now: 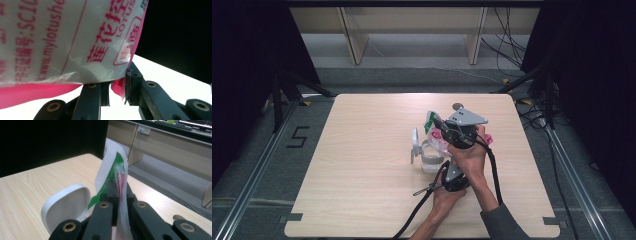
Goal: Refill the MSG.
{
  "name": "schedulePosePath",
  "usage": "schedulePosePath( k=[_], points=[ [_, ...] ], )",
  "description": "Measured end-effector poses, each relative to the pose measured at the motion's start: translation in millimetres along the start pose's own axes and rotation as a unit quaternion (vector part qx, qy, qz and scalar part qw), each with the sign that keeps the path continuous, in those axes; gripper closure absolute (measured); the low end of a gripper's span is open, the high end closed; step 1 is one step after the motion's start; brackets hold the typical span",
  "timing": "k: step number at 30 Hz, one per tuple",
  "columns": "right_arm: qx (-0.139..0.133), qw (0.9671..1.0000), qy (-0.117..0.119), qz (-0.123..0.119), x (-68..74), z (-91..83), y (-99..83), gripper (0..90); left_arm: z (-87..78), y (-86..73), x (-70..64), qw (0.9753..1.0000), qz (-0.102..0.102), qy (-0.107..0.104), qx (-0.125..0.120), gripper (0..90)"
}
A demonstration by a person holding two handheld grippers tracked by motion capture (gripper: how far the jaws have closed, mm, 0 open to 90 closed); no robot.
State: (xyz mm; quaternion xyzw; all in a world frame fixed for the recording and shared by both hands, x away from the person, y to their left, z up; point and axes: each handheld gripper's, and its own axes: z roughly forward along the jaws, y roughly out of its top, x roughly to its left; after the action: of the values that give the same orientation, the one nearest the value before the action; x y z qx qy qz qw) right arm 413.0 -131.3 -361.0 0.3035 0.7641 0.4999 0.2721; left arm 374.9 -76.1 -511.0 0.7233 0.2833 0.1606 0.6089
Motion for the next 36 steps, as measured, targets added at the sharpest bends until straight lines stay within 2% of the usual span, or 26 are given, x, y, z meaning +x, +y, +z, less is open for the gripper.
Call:
schedulePosePath(
  k=[2, 3, 4, 5, 8, 10, 11, 12, 13, 14, 17, 18, 19, 24, 27, 28, 29, 31, 33, 34, 35, 36],
  points=[
    [0.002, 1.0000, 0.002, -0.007, 0.9, 1.1, 0.3, 89.7, -0.4, 0.3, 0.3, 1.0000, -0.002, -0.001, 0.000, 76.3],
    [0.002, 1.0000, 0.000, -0.001, 2.5, 2.1, -0.1, 89.6, -0.3, 0.1, 0.3, 1.0000, -0.001, 0.000, 0.001, 76.3],
    [0.006, 0.9999, 0.001, -0.013, 0.8, 1.7, 0.2, 89.6, -0.2, 0.1, 0.4, 1.0000, -0.002, 0.000, 0.001, 76.3],
    [0.003, 1.0000, 0.001, -0.003, 1.8, 1.4, 0.0, 89.6, -0.3, 0.0, 0.5, 1.0000, -0.001, 0.000, 0.001, 76.3],
    [0.000, 1.0000, 0.005, 0.006, 1.1, 0.1, 0.8, 89.7, -0.5, 0.5, 0.4, 1.0000, 0.000, -0.002, 0.002, 76.3],
    [0.007, 0.9999, 0.001, -0.011, 1.1, 1.8, -0.1, 89.6, 0.1, -0.1, 0.2, 1.0000, -0.002, 0.000, 0.002, 76.3],
    [0.008, 0.9999, -0.001, 0.007, 3.4, 2.0, -1.0, 89.6, -0.1, -0.2, 0.6, 1.0000, -0.002, -0.001, 0.001, 76.3],
    [0.003, 0.9999, -0.002, -0.014, 0.6, 2.0, -0.1, 89.6, -0.4, 0.0, 0.5, 1.0000, -0.002, 0.000, 0.001, 76.3],
    [0.004, 1.0000, 0.002, -0.002, 1.5, 1.3, 0.2, 89.6, -0.6, 0.4, 0.4, 1.0000, -0.002, 0.001, 0.001, 76.3],
    [0.000, 1.0000, 0.003, 0.000, 1.5, 1.0, 0.3, 89.6, -0.6, 0.4, 0.4, 1.0000, -0.002, 0.001, 0.001, 76.3],
    [0.002, 0.9999, 0.000, -0.016, 0.7, 1.7, 0.2, 89.6, -0.3, -0.1, 0.4, 1.0000, -0.001, 0.001, 0.001, 76.3],
    [0.003, 1.0000, 0.002, 0.000, 2.3, 2.1, -0.1, 89.6, -0.5, 0.0, 0.5, 1.0000, -0.002, 0.001, 0.001, 76.3],
    [0.001, 1.0000, 0.002, -0.008, 0.6, 1.5, 0.2, 89.6, -0.6, 0.2, 0.6, 1.0000, -0.002, 0.001, 0.001, 76.3],
    [0.004, 1.0000, 0.002, 0.000, 2.3, 2.0, 0.0, 89.6, -0.5, -0.2, 0.5, 1.0000, -0.002, 0.001, 0.000, 76.3],
    [-0.002, 0.9999, 0.009, -0.009, 2.0, 2.2, 0.6, 89.6, -0.3, 0.0, 0.4, 1.0000, -0.002, 0.003, -0.001, 76.3],
    [0.006, 1.0000, 0.002, 0.006, 5.0, 1.2, 0.3, 89.7, -0.4, -0.1, 0.4, 1.0000, -0.001, 0.002, -0.001, 76.3],
    [0.007, 1.0000, -0.006, 0.002, 5.7, 1.4, 0.0, 89.7, -0.4, -0.2, 0.4, 1.0000, -0.002, 0.002, -0.001, 76.3],
    [0.010, 0.9999, -0.001, -0.006, 4.5, 2.8, -0.1, 89.6, -0.4, -0.1, 0.3, 1.0000, -0.003, 0.002, -0.001, 76.3],
    [0.006, 1.0000, 0.000, 0.001, 5.0, 1.5, 0.4, 89.6, -0.3, 0.1, 0.3, 1.0000, -0.003, 0.003, -0.002, 76.3],
    [0.002, 1.0000, -0.001, -0.005, 4.7, 1.5, 0.6, 89.7, -0.3, 0.1, 0.3, 1.0000, -0.002, 0.003, -0.002, 76.3],
    [0.006, 1.0000, -0.001, 0.006, 5.9, 1.2, 0.4, 89.6, -0.3, -0.1, 0.2, 1.0000, -0.002, 0.003, -0.002, 76.3],
    [0.005, 1.0000, -0.001, -0.003, 4.4, 2.5, 0.1, 89.6, -0.2, -0.2, 0.1, 1.0000, -0.001, 0.003, -0.001, 76.3]
  ],
)
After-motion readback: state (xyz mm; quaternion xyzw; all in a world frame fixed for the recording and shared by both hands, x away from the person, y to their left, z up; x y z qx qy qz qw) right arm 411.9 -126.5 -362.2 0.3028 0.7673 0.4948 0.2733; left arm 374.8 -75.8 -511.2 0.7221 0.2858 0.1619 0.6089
